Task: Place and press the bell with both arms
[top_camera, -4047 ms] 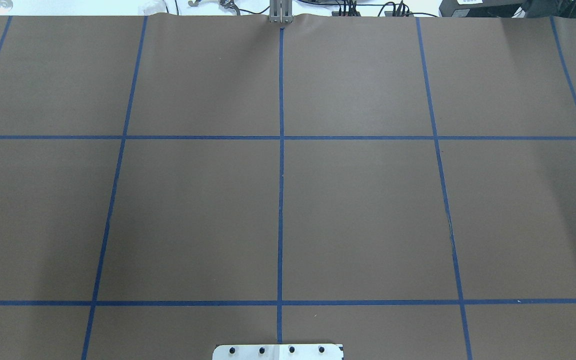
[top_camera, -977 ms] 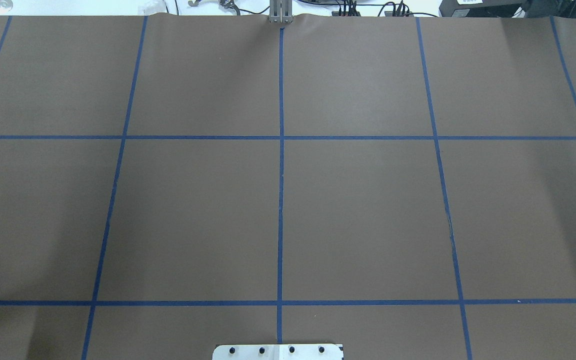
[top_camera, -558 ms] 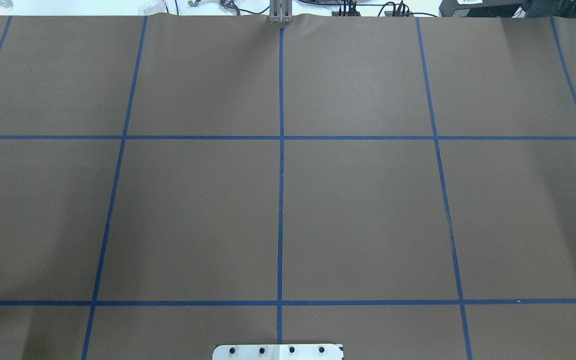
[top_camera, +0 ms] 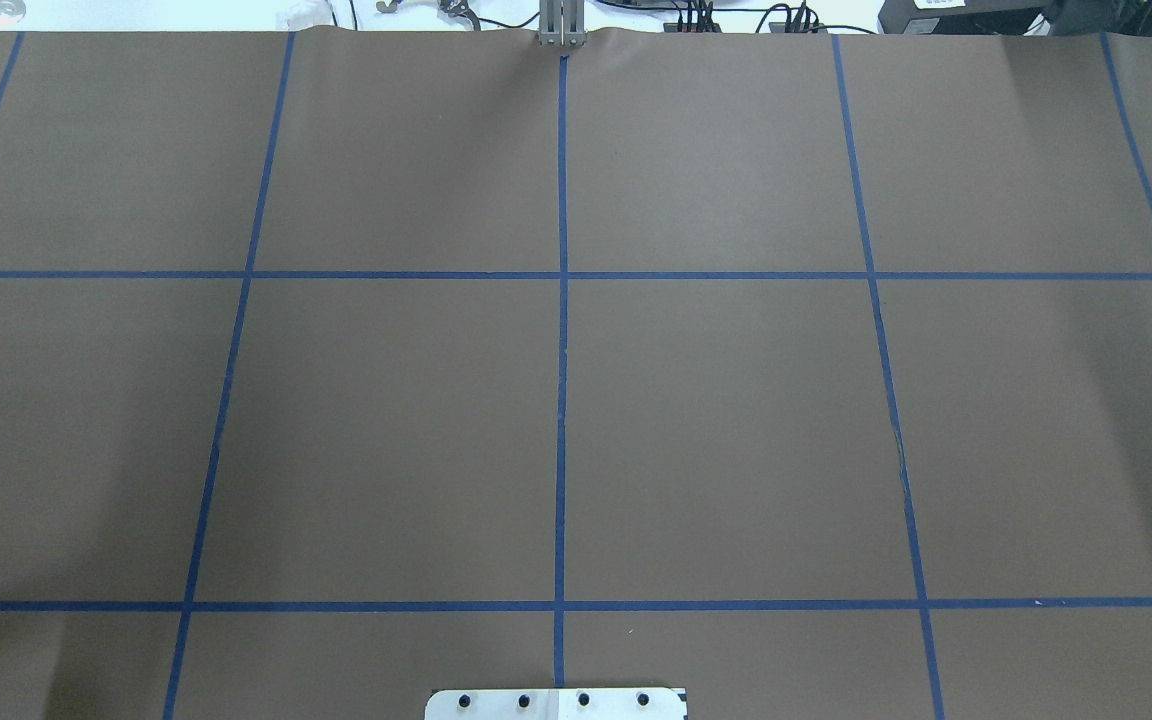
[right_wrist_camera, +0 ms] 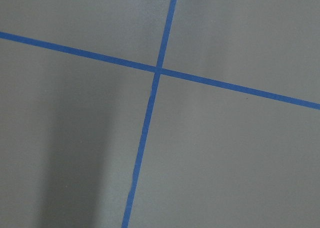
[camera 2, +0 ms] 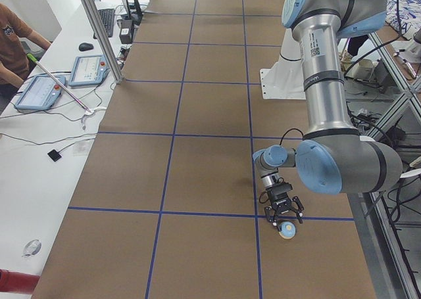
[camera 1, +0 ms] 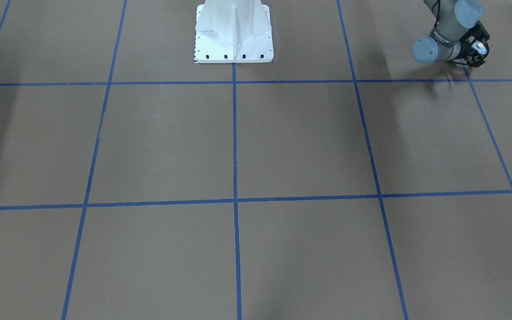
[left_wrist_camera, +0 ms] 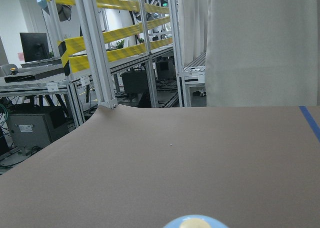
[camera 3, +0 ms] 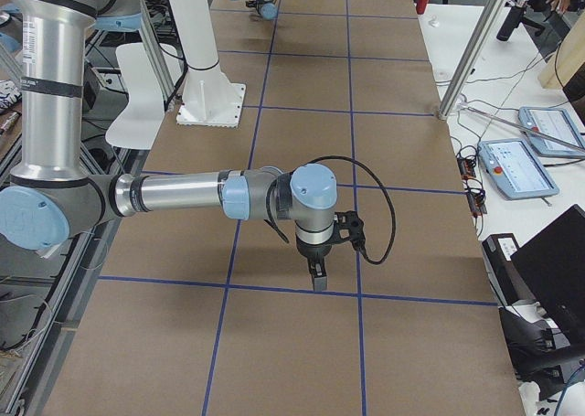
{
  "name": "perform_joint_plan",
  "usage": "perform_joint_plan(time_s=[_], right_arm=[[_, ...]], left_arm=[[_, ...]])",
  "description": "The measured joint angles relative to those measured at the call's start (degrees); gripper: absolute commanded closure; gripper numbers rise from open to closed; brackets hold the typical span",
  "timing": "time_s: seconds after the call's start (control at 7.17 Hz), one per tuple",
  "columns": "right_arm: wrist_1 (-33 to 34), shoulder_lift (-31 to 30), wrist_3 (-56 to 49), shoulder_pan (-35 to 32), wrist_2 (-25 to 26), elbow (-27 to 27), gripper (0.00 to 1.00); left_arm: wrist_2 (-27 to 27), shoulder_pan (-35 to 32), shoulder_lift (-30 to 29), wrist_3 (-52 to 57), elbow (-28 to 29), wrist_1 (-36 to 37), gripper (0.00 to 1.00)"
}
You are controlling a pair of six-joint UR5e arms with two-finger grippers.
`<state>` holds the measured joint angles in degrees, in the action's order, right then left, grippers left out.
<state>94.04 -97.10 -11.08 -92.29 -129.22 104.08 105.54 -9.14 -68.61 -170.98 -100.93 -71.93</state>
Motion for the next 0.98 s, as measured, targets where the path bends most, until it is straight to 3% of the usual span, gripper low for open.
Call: perform_joint_plan(time_s=[0.42, 0.84, 0.98], right_arm=[[0.0, 0.1, 0.0, 0.0, 0.0, 0.0, 0.0], [0.0, 0.1, 0.0, 0.0, 0.0, 0.1, 0.0], [0.0, 0.1, 0.0, 0.0, 0.0, 0.1, 0.0]], left_arm=[[-1.3, 0.0, -0.1, 0.2, 1.4, -1.6, 0.02], [-1.6, 0.8, -0.2, -0.2, 2.0, -2.0, 1.0], [-1.6, 1.3, -0.2, -0.5, 2.0, -1.9, 1.0]])
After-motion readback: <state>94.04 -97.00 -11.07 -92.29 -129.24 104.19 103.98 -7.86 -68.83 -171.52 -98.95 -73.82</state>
